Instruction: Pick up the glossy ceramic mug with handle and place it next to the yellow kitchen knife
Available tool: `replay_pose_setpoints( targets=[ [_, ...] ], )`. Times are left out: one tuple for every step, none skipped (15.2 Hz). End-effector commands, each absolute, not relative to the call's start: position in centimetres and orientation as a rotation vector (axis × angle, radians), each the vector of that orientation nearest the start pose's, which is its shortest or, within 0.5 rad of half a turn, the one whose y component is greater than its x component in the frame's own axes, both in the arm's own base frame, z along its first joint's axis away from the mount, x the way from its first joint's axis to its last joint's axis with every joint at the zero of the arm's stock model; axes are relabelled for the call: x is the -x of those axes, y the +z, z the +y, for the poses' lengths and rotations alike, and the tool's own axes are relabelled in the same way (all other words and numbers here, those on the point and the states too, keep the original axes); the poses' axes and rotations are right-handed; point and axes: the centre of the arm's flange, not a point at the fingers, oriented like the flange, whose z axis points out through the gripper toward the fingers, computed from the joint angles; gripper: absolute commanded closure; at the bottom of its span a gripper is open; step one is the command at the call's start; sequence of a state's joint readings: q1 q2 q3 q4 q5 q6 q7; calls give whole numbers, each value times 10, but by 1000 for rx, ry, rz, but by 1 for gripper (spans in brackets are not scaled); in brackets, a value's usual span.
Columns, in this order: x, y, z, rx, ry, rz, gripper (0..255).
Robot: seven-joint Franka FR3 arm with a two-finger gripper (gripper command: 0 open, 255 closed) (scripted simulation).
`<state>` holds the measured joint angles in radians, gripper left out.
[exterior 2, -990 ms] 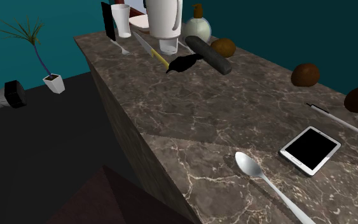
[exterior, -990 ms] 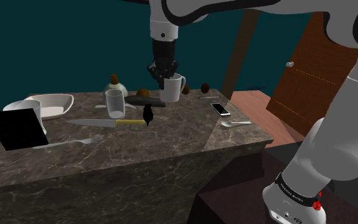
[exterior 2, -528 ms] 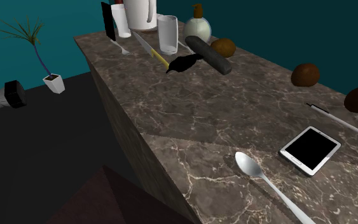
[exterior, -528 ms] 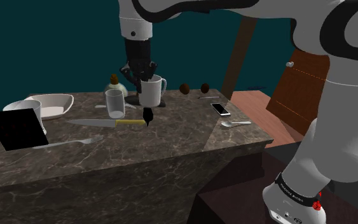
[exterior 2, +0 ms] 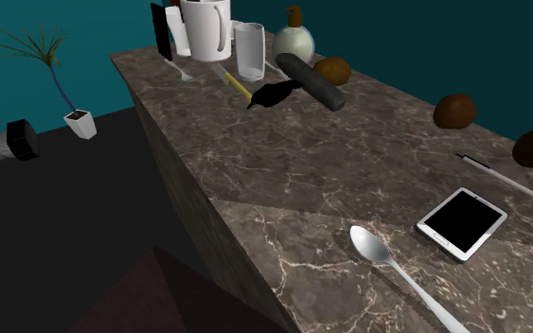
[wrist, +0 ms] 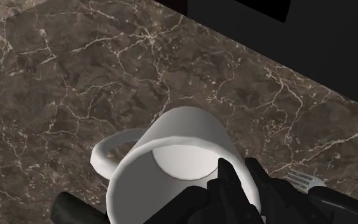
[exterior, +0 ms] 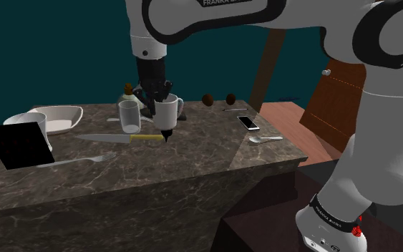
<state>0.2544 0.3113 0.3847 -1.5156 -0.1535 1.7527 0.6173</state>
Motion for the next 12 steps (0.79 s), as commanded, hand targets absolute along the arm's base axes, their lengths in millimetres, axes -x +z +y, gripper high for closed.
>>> replay_pose_setpoints(
  targets=[
    [-542, 479, 350, 3198, 32, -63, 255],
    [-542, 474, 350, 3198, 32, -63, 255],
    [-542, 469, 350, 3198, 32, -63, 255],
    [-542, 463, 350, 3198, 32, -63, 255],
    [-542, 458, 350, 3198, 32, -63, 255],
    [-542, 453, 350, 3198, 32, -63, 255],
    [-542, 448, 350, 3198, 32, -63, 255],
    [-542, 442, 350, 3198, 32, -63, 255],
    [-542, 437, 350, 3198, 32, -63, 255],
    [-542, 432, 350, 3198, 32, -63, 255],
    [-542, 426, 350, 3198, 32, -63, 255],
    [-542, 421, 350, 3198, 32, -63, 255]
  ],
)
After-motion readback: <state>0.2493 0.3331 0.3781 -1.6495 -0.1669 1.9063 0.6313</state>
